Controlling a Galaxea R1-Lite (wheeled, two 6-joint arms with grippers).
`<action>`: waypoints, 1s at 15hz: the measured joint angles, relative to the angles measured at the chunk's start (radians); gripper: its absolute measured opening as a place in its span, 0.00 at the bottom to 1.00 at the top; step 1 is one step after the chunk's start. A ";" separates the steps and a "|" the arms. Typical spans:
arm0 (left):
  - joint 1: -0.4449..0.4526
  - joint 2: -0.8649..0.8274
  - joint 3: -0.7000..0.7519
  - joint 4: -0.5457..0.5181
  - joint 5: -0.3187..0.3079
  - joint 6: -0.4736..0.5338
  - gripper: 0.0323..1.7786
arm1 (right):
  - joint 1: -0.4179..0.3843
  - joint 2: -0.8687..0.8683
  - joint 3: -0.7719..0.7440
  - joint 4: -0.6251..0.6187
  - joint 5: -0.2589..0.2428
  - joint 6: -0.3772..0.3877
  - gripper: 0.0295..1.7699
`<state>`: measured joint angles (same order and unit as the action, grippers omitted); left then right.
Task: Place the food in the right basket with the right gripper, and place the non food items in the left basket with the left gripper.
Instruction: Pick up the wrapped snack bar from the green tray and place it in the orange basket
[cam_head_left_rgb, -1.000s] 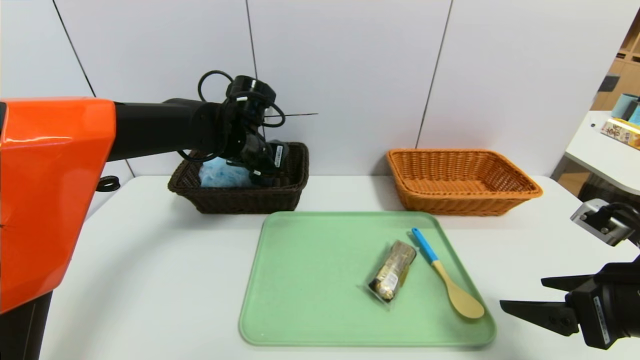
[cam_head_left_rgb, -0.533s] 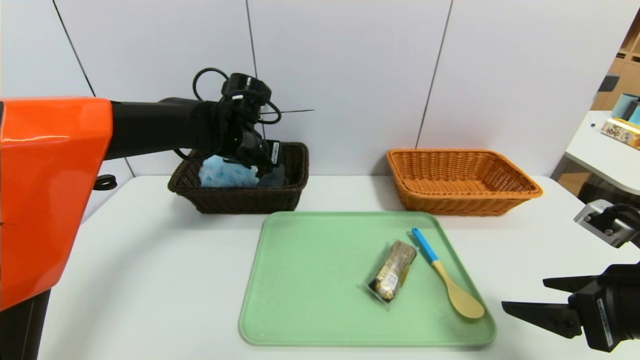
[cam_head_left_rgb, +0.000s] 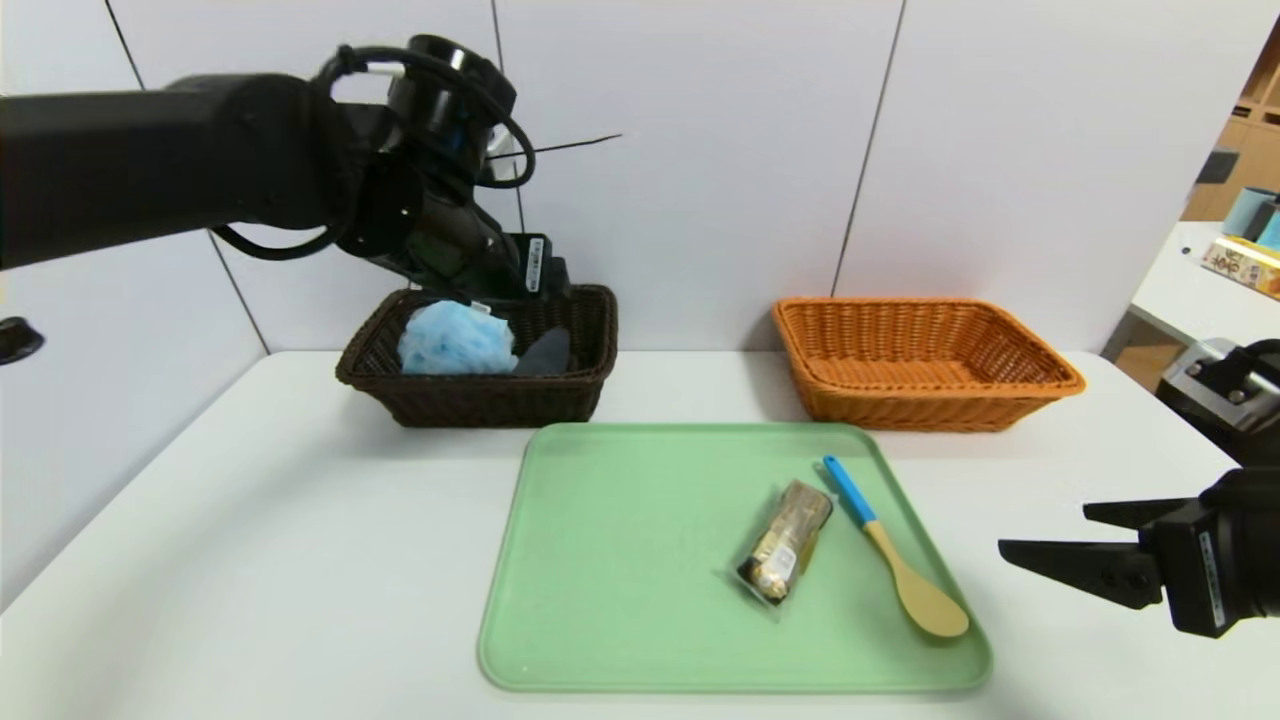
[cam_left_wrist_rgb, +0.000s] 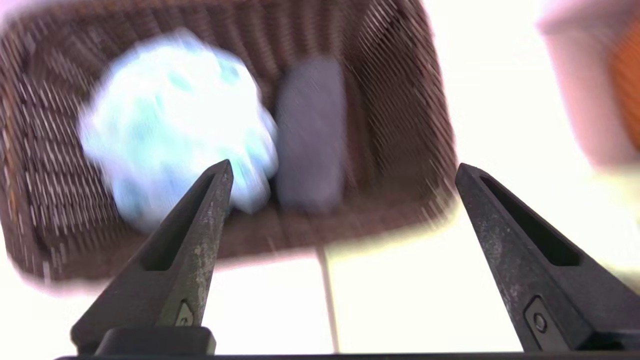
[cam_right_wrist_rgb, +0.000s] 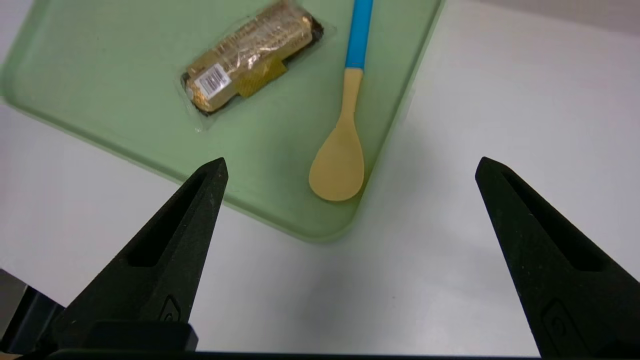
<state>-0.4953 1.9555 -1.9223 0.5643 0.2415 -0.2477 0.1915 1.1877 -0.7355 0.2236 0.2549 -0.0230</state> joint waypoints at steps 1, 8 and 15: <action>-0.031 -0.043 0.015 0.061 -0.001 -0.028 0.90 | 0.007 0.013 -0.021 0.005 0.000 0.000 0.97; -0.226 -0.260 0.302 0.145 0.004 -0.139 0.93 | 0.092 0.169 -0.162 0.010 -0.010 0.075 0.97; -0.281 -0.314 0.372 0.147 0.003 -0.144 0.95 | 0.309 0.401 -0.393 0.139 -0.273 0.289 0.97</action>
<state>-0.7760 1.6419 -1.5500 0.7109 0.2443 -0.3915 0.5002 1.5885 -1.1285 0.3626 -0.0181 0.2660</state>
